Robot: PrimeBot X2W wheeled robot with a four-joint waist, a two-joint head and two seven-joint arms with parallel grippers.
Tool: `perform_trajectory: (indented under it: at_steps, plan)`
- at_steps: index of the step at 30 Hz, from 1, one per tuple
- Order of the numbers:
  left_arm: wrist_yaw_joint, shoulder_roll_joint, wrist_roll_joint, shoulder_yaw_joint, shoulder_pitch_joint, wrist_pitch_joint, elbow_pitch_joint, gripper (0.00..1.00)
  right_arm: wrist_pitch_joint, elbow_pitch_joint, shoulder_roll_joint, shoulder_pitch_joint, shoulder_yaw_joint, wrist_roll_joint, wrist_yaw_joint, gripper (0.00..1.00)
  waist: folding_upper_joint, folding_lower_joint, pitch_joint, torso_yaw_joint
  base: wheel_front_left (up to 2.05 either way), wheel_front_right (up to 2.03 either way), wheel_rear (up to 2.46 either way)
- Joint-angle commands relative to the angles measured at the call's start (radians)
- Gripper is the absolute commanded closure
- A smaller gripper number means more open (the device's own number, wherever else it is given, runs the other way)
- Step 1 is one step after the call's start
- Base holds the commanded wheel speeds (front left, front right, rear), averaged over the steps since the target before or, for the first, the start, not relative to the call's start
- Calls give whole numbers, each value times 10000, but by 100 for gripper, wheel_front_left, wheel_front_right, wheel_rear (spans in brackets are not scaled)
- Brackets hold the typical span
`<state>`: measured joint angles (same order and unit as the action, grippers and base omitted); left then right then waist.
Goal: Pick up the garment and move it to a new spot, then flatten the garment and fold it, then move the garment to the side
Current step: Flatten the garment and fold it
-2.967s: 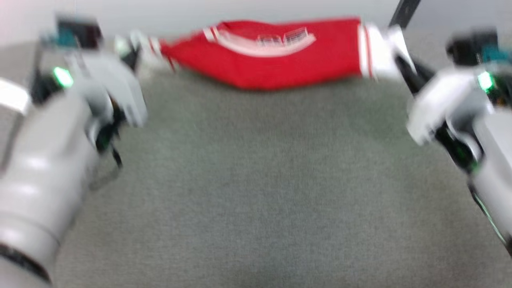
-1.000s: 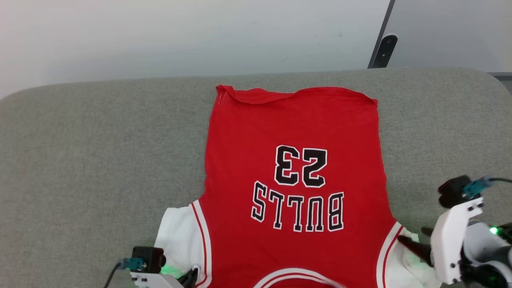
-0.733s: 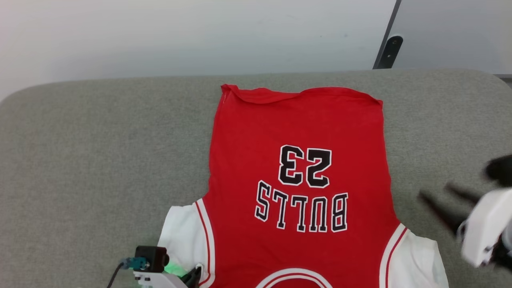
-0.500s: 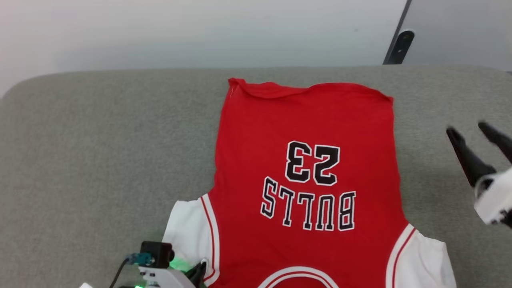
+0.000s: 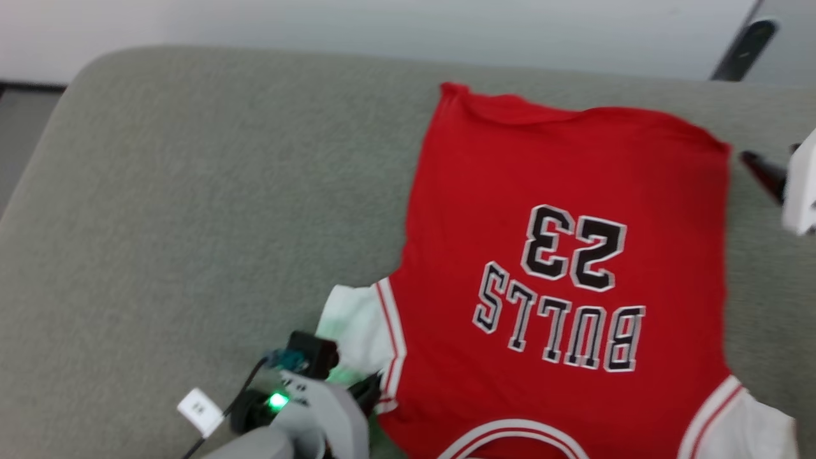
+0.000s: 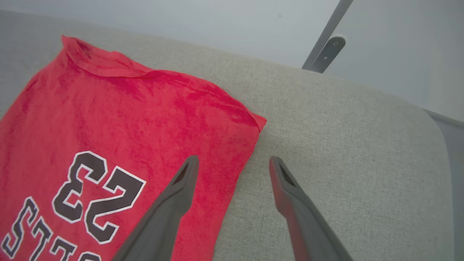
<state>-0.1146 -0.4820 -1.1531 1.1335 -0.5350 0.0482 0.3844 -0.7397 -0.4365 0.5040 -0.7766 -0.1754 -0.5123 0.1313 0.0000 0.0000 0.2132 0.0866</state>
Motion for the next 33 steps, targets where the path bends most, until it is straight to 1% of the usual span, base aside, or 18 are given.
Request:
perform_trajectory:
  at_steps: [1, 2, 3, 4, 9, 11, 13, 17, 19, 21, 22, 23, 24, 26, 29, 33]
  plan:
    - [34, 280, 120, 60, -289, -92, 217, 100, -352, -517, 36, -500, -9, 75, -9, 0, 0, 0, 845, 857, 0, 0, 0]
    - [93, 388, 175, 100, -433, -107, 253, 100, -605, -936, 91, -788, 83, 139, -9, 0, 0, 0, 1007, 1023, 0, 0, 0]
    - [93, 388, 175, 100, -433, -107, 253, 100, -605, -936, 91, -788, 83, 139, -9, 0, 0, 0, 1007, 1023, 0, 0, 0]
    - [245, 584, 264, 147, -671, -176, 366, 100, -951, -1681, 116, -1374, 257, 273, -9, 0, 0, 0, 1302, 1310, 0, 0, 0]
    - [536, 1060, 502, 209, -1311, -122, 730, 100, -932, -3364, 148, -2483, 858, 1064, -11, 0, 0, 0, 2111, 1937, 0, 0, 0]
    - [635, 1230, 577, 207, -1512, -88, 868, 100, -926, -3896, 253, -2826, 996, 1557, -11, 0, 0, 0, 2398, 2130, 0, 0, 0]
    - [677, 1325, 604, 222, -1610, -75, 941, 100, -918, -4140, 302, -2960, 1119, 1786, -11, 0, 0, 0, 2537, 2233, 0, 0, 0]
    - [858, 1606, 696, 278, -1873, -19, 1340, 100, -867, -5529, 193, -3271, 2199, 2487, -11, 0, 0, 0, 2907, 2510, 0, 0, 0]
    - [947, 1711, 719, 305, -1944, 15, 1515, 100, -1046, -6275, 38, -3154, 2544, 2947, -12, 0, 0, 0, 2995, 2614, 0, 0, 0]
    - [989, 1772, 700, 298, -1945, 50, 1704, 100, -885, -6771, -145, -3113, 2984, 3326, -9, 0, 0, 0, 3025, 2648, 0, 0, 0]
    - [1001, 1799, 686, 308, -1918, 57, 1825, 100, -817, -7004, -287, -3091, 3182, 3479, -8, 36, 0, 0, 3023, 2649, 0, 0, 0]
    - [1024, 1819, 655, 313, -1899, 53, 1937, 100, -686, -7166, -440, -3072, 3355, 3621, 0, 94, 0, 0, 3011, 2638, 0, 0, 0]
    - [1030, 1833, 625, 302, -1875, 85, 2056, 100, -542, -7265, -575, -3069, 3482, 3758, 15, 100, 0, 0, 2970, 2614, 0, 0, 0]
    - [1004, 1770, 549, 235, -1819, 142, 2296, 100, -386, -7395, -859, -3162, 3551, 4019, 28, 100, 0, 0, 2862, 2497, 0, 0, 0]
    - [1001, 1604, 437, 115, -1703, 227, 2584, 100, -190, -7334, -1021, -3429, 3623, 4258, 46, 100, 0, 0, 2606, 2226, 0, 0, 0]
    - [922, 1314, 350, -11, -1519, 327, 2770, 100, -187, -7262, -1436, -3284, 3266, 4301, 52, 100, 0, 0, 2138, 1711, 0, 0, 0]
